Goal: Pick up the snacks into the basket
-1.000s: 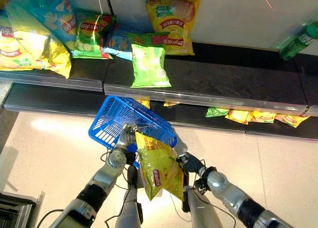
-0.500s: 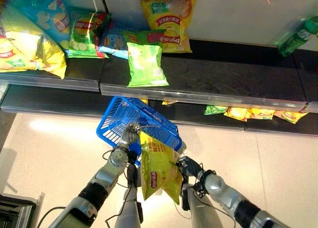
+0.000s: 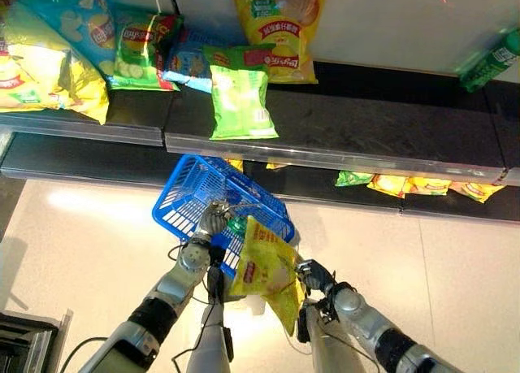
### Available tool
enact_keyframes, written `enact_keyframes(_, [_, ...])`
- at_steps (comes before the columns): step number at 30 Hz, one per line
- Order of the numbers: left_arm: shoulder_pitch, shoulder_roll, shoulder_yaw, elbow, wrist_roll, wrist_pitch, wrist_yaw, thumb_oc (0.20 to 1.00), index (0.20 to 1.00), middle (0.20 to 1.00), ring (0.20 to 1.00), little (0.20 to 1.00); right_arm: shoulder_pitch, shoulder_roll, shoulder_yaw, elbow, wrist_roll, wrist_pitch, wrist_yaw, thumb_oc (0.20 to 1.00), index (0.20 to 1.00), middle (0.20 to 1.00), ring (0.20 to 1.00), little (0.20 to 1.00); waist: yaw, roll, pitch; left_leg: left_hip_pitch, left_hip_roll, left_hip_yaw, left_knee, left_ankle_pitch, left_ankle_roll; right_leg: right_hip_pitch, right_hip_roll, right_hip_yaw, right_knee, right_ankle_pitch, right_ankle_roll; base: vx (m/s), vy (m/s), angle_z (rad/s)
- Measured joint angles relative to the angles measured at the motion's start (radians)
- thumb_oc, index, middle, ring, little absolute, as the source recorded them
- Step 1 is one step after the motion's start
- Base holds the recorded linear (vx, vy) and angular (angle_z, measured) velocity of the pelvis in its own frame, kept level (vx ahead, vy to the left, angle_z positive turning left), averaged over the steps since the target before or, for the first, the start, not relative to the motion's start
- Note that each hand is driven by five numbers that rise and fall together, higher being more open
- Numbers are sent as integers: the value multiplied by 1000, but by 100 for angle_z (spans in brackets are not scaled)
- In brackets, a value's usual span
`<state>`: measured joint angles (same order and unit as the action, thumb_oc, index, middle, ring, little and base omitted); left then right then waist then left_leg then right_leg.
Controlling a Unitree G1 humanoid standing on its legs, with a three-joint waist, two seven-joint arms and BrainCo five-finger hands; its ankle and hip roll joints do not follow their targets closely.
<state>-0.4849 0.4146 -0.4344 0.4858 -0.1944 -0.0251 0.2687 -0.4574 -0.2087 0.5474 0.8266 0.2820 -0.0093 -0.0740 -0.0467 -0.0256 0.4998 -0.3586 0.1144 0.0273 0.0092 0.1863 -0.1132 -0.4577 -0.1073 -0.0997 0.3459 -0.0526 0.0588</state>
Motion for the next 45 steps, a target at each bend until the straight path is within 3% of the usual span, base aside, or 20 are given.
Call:
enact_keyframes(11, [-5, -2, -81, -90, -102, 0, 5, 200, 200, 200, 200, 200, -311, 48, -9, 223, 71, 15, -90, 200, 200, 200, 200, 200, 57, 25, 14, -23, -4, -7, 5, 5, 1, -25, -7, -4, 17, 0, -2, 0, 0, 0])
enact_keyframes(25, [-3, 24, -175, -185, -180, 1, -46, 200, 200, 200, 200, 200, -434, 76, -21, 334, 59, 39, -108, 200, 200, 200, 200, 200, 96, 42, 21, -49, -20, -35, 13, 10, 4, -41, -25, -20, 39, -11, 1, 4, -5, 6])
enact_keyframes(29, [-5, 20, -217, -232, -193, 0, -76, 200, 200, 200, 200, 200, -466, 82, -22, 362, 61, 44, -105, 200, 200, 200, 200, 200, 112, 66, 27, -77, -26, -57, 23, 14, 4, -62, -30, -27, 50, -11, 1, 5, 1, 7])
enact_keyframes(34, [-6, 8, -227, -234, -194, 0, -99, 200, 200, 200, 200, 200, -492, 86, 18, 358, 60, 45, -103, 200, 200, 200, 200, 200, 118, 75, 30, -90, -32, -61, 26, 20, 6, -73, -38, -35, 62, -13, 2, 12, 13, 8])
enact_keyframes(36, [-6, 8, -232, -234, -195, 0, -102, 200, 200, 200, 200, 200, -497, 94, 56, 351, 41, 45, -96, 570, 570, 570, 570, 570, 117, 75, 30, -90, -34, -64, 25, 20, 6, -75, -38, -37, 69, -16, 3, 5, 12, 6])
enact_keyframes(37, [-6, 8, -237, -234, -209, 0, -103, 200, 200, 200, 200, 200, -498, 102, 54, 351, 33, 45, -89, 1000, 1000, 1000, 1000, 1000, 118, 75, 30, -92, -35, -66, 24, 20, 6, -78, -40, -37, 75, -19, 2, 11, 13, 5])
enact_keyframes(45, [-5, -1, -251, -234, -214, 0, -104, 200, 200, 200, 200, 200, -502, 125, 88, 327, -16, 45, -75, 1000, 1000, 1000, 1000, 1000, 118, 77, 30, -113, -37, -69, 26, 25, 5, -106, -46, -38, 93, -22, -1, 0, 0, 0])
